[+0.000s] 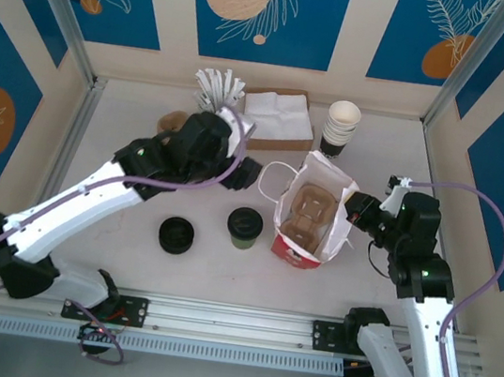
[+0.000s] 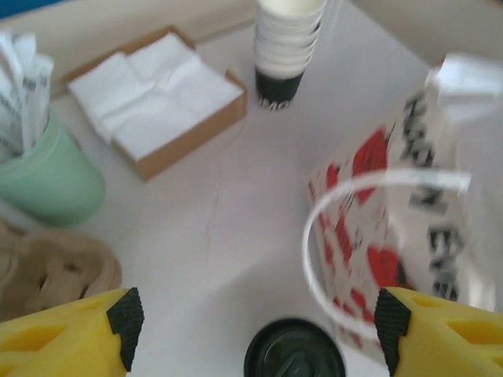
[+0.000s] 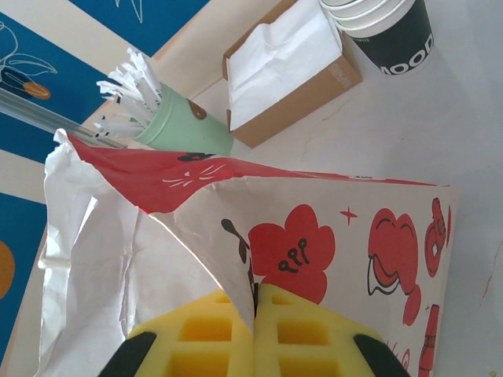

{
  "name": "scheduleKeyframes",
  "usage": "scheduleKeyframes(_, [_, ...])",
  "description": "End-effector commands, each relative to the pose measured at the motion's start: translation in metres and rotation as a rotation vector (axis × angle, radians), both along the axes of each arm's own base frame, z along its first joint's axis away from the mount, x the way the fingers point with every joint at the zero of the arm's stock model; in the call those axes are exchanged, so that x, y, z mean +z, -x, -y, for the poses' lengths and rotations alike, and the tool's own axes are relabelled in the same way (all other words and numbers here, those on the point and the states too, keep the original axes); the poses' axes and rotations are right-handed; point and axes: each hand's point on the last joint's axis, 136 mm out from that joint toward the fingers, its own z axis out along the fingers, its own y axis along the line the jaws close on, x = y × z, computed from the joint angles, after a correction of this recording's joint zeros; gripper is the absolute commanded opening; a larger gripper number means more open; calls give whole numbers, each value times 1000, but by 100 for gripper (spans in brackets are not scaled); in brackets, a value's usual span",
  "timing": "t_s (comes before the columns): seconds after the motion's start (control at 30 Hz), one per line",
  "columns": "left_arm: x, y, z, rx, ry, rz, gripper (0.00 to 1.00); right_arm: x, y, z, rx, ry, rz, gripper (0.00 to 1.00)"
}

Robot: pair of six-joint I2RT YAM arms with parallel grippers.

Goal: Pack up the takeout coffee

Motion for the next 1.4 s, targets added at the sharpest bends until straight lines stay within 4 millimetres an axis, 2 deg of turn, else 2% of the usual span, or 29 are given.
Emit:
scheduleKeyframes(0.0, [-19,6,-23,103,47,-26,81,-6,6,6,-34,1,-49,0])
scheduleKeyframes(0.1, [-43,12,-30,137,60,-62,83,2,8,12,-95,-33,-57,0])
scheduleKeyframes(0.23, [-71,22,-27,112,91,-111,82,4,11,25,-201,-65,-93,0])
scheduleKeyframes(0.43, [-98,35,-18,66,47,-200,78,-7,12,35,-294,-94,-162,0])
scheduleKeyframes(0.53, [-107,43,-7,21,36,-216,80,-4,8,35,-283,-73,-165,0])
scheduleKeyframes(0.73, [-123,47,21,-84,3,-274,83,-18,1,41,-297,-32,-198,0])
scheduleKeyframes(0.87, [-133,53,37,-163,-34,-311,82,-16,-2,42,-310,-68,-206,0])
scheduleKeyframes(1.17, [-152,56,43,-156,-111,-316,86,-10,-8,40,-280,-89,-202,0])
scheduleKeyframes(1.37, [-157,53,44,-127,-180,-292,91,-10,-11,37,-261,-93,-191,0])
